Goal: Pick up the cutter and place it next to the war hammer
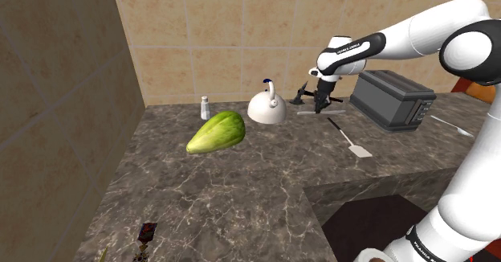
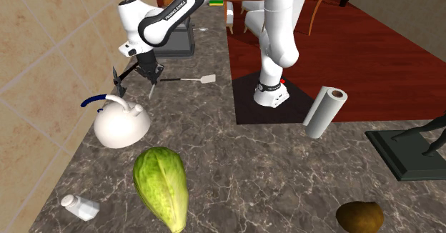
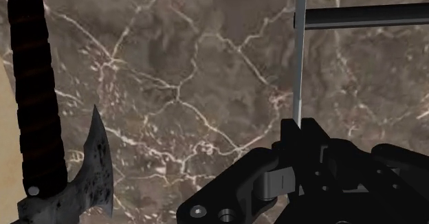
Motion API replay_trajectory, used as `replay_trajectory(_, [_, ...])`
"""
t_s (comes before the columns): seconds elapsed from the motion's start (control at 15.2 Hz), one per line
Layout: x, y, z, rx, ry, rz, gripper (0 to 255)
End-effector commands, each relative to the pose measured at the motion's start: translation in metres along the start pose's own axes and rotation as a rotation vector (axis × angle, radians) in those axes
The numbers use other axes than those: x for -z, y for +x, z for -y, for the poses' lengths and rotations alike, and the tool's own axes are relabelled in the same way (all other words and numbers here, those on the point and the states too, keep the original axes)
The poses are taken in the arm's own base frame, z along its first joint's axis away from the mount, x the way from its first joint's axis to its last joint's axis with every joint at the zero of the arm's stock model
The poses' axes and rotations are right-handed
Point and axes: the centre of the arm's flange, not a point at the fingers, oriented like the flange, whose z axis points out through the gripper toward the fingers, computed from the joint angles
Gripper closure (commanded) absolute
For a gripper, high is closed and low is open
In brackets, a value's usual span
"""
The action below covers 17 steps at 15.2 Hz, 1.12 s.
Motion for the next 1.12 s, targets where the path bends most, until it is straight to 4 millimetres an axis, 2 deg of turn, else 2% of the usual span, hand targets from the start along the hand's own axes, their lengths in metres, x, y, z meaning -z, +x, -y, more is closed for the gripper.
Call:
replay_trajectory(0.0, [-0.007,-0.001,0.000,0.000,0.000,0.000,255])
replay_trajectory(0.46, [-0.007,-0.001,0.000,0.000,0.000,0.000,255])
replay_trajectory(0.53, [-0.007,-0.001,0.000,0.000,0.000,0.000,0])
replay_trajectory(0.86, [-0.007,-0.001,0.000,0.000,0.000,0.000,0])
replay_trajectory(1.06, [0.033,-0.001,0.000,0.000,0.000,0.000,0])
